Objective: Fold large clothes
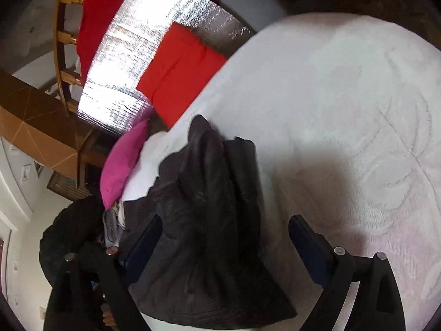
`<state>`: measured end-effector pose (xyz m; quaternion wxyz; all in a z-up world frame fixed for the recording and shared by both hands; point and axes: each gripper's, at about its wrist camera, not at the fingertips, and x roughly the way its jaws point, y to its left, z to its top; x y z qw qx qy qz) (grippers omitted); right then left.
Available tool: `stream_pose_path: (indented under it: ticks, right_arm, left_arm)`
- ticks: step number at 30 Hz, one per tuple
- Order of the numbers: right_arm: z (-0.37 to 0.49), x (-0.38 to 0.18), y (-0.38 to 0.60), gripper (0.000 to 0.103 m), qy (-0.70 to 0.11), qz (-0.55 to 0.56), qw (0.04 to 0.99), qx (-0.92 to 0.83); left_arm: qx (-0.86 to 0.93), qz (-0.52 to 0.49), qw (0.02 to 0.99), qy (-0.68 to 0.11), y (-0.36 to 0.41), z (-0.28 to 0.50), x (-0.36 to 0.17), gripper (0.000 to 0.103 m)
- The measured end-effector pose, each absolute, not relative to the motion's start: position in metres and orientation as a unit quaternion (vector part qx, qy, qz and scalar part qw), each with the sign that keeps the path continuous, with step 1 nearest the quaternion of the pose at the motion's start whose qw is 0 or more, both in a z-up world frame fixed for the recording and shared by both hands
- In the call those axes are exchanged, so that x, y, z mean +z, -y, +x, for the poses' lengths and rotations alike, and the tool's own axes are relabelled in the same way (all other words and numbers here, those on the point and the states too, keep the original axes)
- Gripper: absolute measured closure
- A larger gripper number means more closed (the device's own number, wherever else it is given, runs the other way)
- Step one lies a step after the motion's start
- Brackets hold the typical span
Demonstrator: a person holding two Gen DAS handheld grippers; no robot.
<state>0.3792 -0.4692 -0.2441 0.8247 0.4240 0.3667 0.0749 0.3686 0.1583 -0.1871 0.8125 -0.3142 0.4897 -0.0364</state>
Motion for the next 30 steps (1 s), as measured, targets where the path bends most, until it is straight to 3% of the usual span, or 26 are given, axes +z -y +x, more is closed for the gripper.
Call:
stream_pose_path:
  ticks: [7,11,13,16,19,21,23,25,28,30]
  right_arm:
    - [0.398,-0.258,0.454,0.008,-0.371,0.435,0.816,0.084]
    - [0.403,-0.26,0.442,0.008,-0.378,0.422,0.82,0.083]
    - [0.408,-0.263,0.439,0.008,-0.382,0.42,0.819,0.082]
    - [0.411,-0.27,0.437,0.008,-0.391,0.417,0.817,0.078]
    - [0.413,-0.273,0.433,0.008,-0.399,0.401,0.821,0.078]
    - [0.415,-0.271,0.43,0.008,-0.4,0.398,0.821,0.084]
    - [0.416,-0.271,0.427,0.008,-0.4,0.398,0.821,0.084]
    - [0.419,-0.272,0.428,0.008,-0.398,0.398,0.823,0.08]
    - [0.427,-0.272,0.43,0.008,-0.393,0.406,0.822,0.066]
    - [0.433,-0.275,0.429,0.008,-0.394,0.415,0.817,0.066]
  left_arm:
    - [-0.039,-0.352,0.809,-0.469,-0.17,0.389,-0.184,0.029]
    - [-0.049,-0.321,0.817,-0.477,-0.15,0.406,-0.185,0.031]
    - [-0.055,-0.286,0.826,-0.483,-0.136,0.411,-0.183,0.052]
    - [-0.04,-0.231,0.84,-0.489,-0.123,0.414,-0.183,0.056]
    - [-0.043,-0.249,0.834,-0.49,-0.128,0.416,-0.187,0.054]
    - [-0.042,-0.272,0.83,-0.485,-0.135,0.418,-0.192,0.043]
    - [-0.038,-0.284,0.825,-0.488,-0.138,0.42,-0.198,0.043]
    - [-0.036,-0.292,0.825,-0.483,-0.138,0.419,-0.198,0.067]
    - [-0.031,-0.26,0.843,-0.469,-0.129,0.416,-0.187,0.082]
    - [-0.023,-0.249,0.85,-0.464,-0.126,0.411,-0.181,0.087]
